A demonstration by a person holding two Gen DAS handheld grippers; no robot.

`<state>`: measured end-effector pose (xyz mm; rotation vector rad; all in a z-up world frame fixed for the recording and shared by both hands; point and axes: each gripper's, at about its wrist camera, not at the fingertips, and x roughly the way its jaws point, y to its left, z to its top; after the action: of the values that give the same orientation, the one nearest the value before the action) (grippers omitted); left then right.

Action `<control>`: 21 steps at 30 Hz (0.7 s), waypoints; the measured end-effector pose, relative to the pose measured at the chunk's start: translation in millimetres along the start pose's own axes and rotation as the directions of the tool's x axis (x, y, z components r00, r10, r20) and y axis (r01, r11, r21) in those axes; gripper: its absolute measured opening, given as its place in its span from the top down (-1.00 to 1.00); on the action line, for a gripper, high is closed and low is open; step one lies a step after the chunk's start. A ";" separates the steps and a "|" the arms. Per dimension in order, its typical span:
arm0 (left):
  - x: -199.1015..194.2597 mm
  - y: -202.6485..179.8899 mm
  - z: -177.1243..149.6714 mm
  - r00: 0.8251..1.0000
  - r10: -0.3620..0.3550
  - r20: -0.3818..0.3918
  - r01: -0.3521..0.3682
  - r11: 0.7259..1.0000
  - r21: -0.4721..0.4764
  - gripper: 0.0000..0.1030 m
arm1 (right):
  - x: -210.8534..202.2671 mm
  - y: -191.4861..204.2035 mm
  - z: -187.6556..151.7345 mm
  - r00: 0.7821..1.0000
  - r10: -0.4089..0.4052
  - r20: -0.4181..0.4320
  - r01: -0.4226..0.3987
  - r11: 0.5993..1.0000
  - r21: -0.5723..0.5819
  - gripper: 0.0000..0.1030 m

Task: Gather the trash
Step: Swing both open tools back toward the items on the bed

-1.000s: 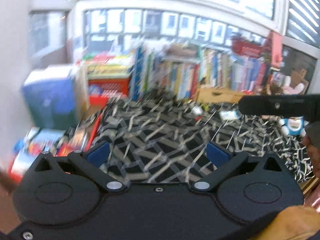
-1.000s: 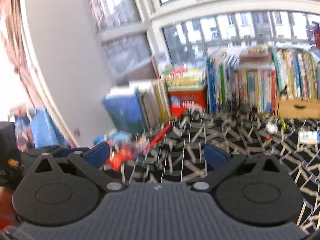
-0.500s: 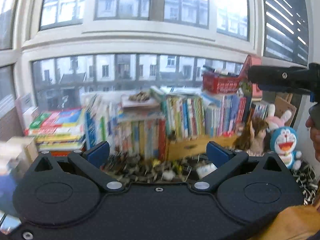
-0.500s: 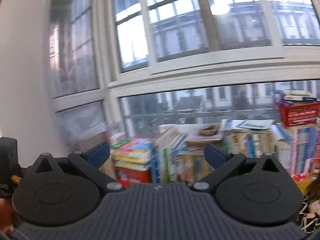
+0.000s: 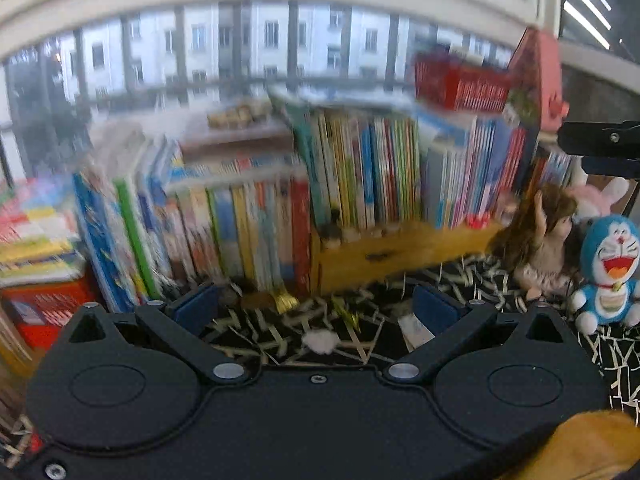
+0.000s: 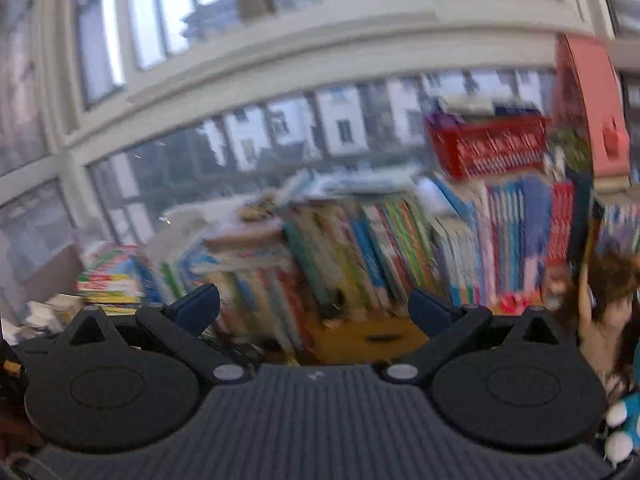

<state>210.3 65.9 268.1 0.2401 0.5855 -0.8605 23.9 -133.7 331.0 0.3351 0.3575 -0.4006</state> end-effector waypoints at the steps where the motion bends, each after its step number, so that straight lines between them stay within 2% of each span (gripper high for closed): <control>1: 13.7 1.7 -6.1 1.000 -0.010 -0.017 0.010 1.000 -0.001 -0.99 | 8.0 -7.2 -4.8 1.000 -0.007 -0.018 0.007 1.000 0.014 -1.00; 4: 64.9 3.3 -26.2 0.997 -0.052 -0.053 0.052 0.999 0.014 -0.99 | 39.6 -26.3 -26.3 0.996 -0.045 -0.077 0.049 0.998 0.042 -1.00; 8: 125.8 -0.7 -62.8 0.993 -0.059 -0.103 0.065 0.997 0.052 -0.94 | 89.9 -45.7 -65.0 0.988 -0.102 -0.120 0.104 0.994 0.014 -1.00; 10: 154.6 -5.4 -85.2 0.990 -0.061 -0.124 0.074 0.992 0.106 -0.64 | 121.1 -56.2 -92.9 0.982 -0.121 -0.143 0.123 0.992 0.003 -1.00; 12: 183.0 -14.9 -107.6 0.986 -0.007 -0.166 0.043 0.976 0.214 -0.38 | 151.3 -65.8 -121.7 0.975 -0.139 -0.171 0.139 0.990 -0.010 -1.00; 14: 206.4 -22.3 -127.0 0.978 0.025 -0.205 0.039 0.953 0.300 -0.31 | 175.5 -71.4 -149.3 0.968 -0.150 -0.200 0.146 0.989 -0.039 -1.00; 15: 214.2 -22.9 -134.4 0.976 0.028 -0.217 0.041 0.951 0.306 -0.31 | 187.7 -72.7 -162.6 0.960 -0.163 -0.227 0.153 0.986 -0.063 -1.00; 17: 224.8 -19.2 -142.1 0.970 0.005 -0.244 0.059 0.965 0.255 -0.31 | 205.7 -75.3 -181.3 0.939 -0.218 -0.266 0.195 0.975 -0.110 -1.00; 18: 228.7 -16.2 -143.8 0.967 -0.008 -0.256 0.066 0.974 0.219 -0.31 | 212.3 -77.8 -189.0 0.930 -0.254 -0.265 0.228 0.966 -0.124 -1.00; 21: 240.0 -4.9 -145.9 0.964 -0.005 -0.267 0.040 0.991 0.126 -0.33 | 219.0 -85.2 -204.1 0.921 -0.320 -0.222 0.301 0.947 -0.113 -1.00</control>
<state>272.0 -29.2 11.1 0.4740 0.7842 -0.8960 120.6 -198.9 42.5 0.2509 0.6646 -0.6598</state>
